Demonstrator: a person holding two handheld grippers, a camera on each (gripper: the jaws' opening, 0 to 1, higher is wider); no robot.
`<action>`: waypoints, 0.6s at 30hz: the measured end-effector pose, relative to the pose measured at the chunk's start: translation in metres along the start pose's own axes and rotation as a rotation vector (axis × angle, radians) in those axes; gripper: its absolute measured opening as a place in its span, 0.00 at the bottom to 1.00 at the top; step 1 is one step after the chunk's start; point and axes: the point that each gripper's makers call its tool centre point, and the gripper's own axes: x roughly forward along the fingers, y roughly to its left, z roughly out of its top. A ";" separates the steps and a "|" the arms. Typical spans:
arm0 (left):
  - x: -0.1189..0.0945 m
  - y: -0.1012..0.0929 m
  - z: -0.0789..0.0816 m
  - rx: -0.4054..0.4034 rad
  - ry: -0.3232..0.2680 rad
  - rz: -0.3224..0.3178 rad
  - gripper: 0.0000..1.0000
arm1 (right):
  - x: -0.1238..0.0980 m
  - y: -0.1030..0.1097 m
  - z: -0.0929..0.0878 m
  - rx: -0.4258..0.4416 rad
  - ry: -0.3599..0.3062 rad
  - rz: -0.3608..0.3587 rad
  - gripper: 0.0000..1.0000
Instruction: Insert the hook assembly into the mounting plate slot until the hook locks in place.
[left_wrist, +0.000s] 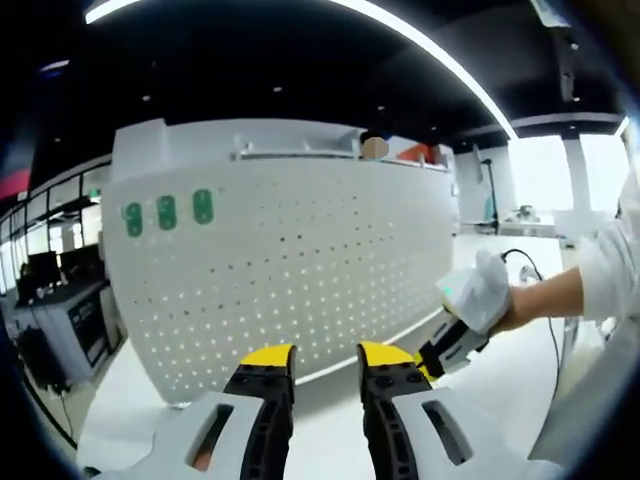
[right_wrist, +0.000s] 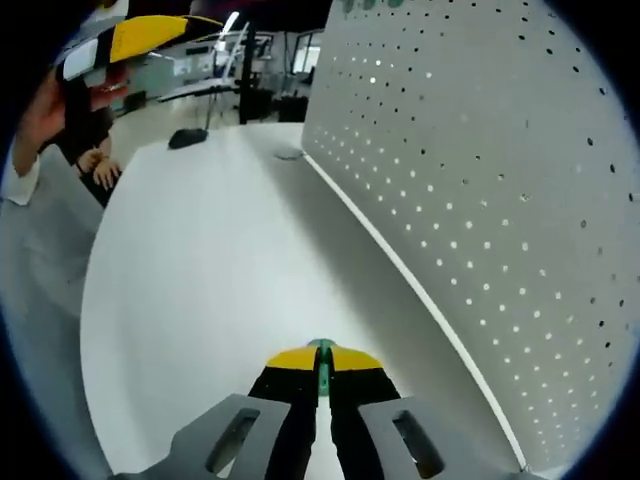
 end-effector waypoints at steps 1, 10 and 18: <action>0.000 -0.001 0.000 -0.004 0.001 -0.002 0.25 | -0.002 0.000 0.002 0.004 -0.008 -0.004 0.00; 0.011 -0.012 -0.021 -0.027 0.059 -0.037 0.24 | -0.026 0.002 0.031 0.031 -0.106 -0.044 0.00; 0.021 -0.030 -0.038 -0.010 0.107 -0.086 0.23 | -0.049 0.005 0.051 0.038 -0.184 -0.081 0.00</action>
